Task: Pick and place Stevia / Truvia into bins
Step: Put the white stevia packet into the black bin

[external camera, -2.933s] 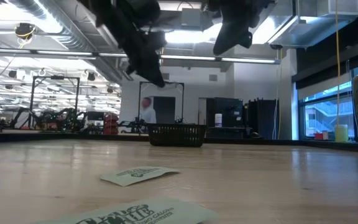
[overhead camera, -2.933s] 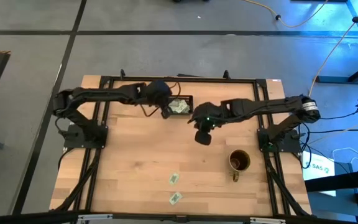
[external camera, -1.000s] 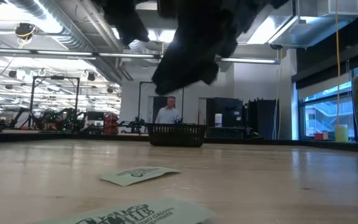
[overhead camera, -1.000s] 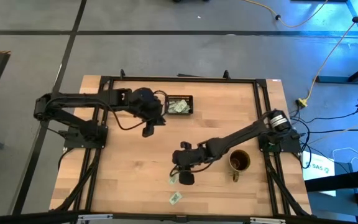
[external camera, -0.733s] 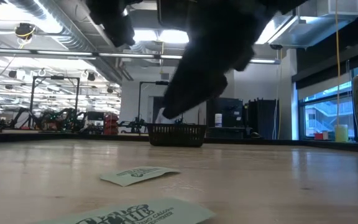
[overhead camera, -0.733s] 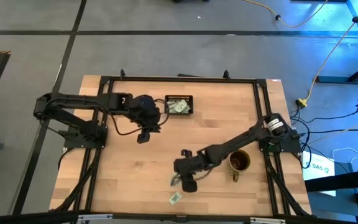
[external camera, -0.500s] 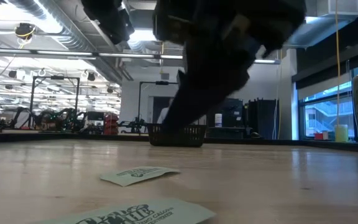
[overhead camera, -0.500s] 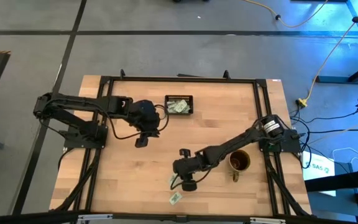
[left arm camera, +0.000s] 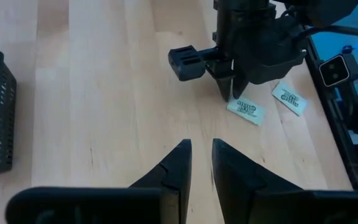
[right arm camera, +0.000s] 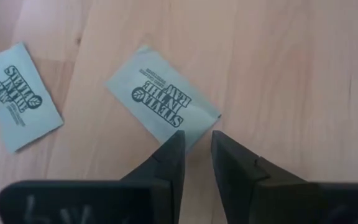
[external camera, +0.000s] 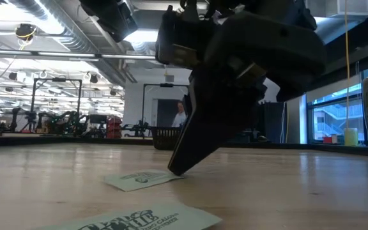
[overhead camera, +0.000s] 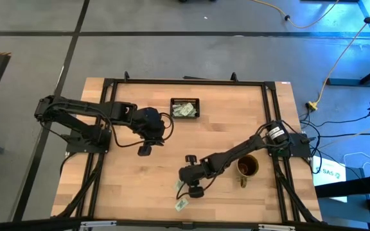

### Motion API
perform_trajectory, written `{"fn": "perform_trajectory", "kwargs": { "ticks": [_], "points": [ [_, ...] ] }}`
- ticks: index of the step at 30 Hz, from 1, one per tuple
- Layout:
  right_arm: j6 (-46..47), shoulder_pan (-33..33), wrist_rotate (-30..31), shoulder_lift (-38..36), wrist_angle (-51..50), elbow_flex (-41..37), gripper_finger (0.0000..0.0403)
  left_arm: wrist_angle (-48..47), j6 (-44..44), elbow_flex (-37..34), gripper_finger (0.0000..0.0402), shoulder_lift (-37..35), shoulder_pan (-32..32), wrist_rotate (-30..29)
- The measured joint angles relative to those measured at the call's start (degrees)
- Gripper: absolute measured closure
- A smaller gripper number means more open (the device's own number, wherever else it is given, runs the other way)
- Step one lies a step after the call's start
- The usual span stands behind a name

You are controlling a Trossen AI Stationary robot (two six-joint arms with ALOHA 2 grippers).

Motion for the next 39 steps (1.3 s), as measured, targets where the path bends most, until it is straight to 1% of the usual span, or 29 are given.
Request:
{"fn": "perform_trajectory", "kwargs": {
  "ticks": [13,18,22,25,29,32,39],
  "points": [
    [-0.3,0.6,0.2,0.1,0.1,2.3,0.0321,0.0,-0.2,0.0,0.0343,0.0,0.0,0.0],
    [-4.2,1.6,1.1,0.2,0.1,3.4,0.0321,0.0,-0.2,0.0,0.0343,0.0,0.0,0.0],
    [-4.3,2.0,1.1,1.6,-0.9,3.4,0.0321,0.0,-1.0,0.0,0.0343,0.0,0.0,0.0],
    [-2.8,1.9,1.3,2.5,-0.6,3.5,0.0321,0.0,-1.0,0.0,0.0343,0.0,0.0,-0.6],
    [-1.9,1.9,1.8,3.3,-0.6,3.7,0.0323,0.0,-1.5,0.0,0.0343,0.0,0.0,-3.3],
    [-1.9,1.9,2.0,3.3,-2.8,3.7,0.0335,0.0,-1.7,0.0,0.0343,0.0,0.0,-4.7],
    [-1.9,1.9,2.6,3.3,-3.8,3.6,0.0389,0.0,-1.7,0.0,0.0343,0.0,0.0,-4.8]
  ]
}}
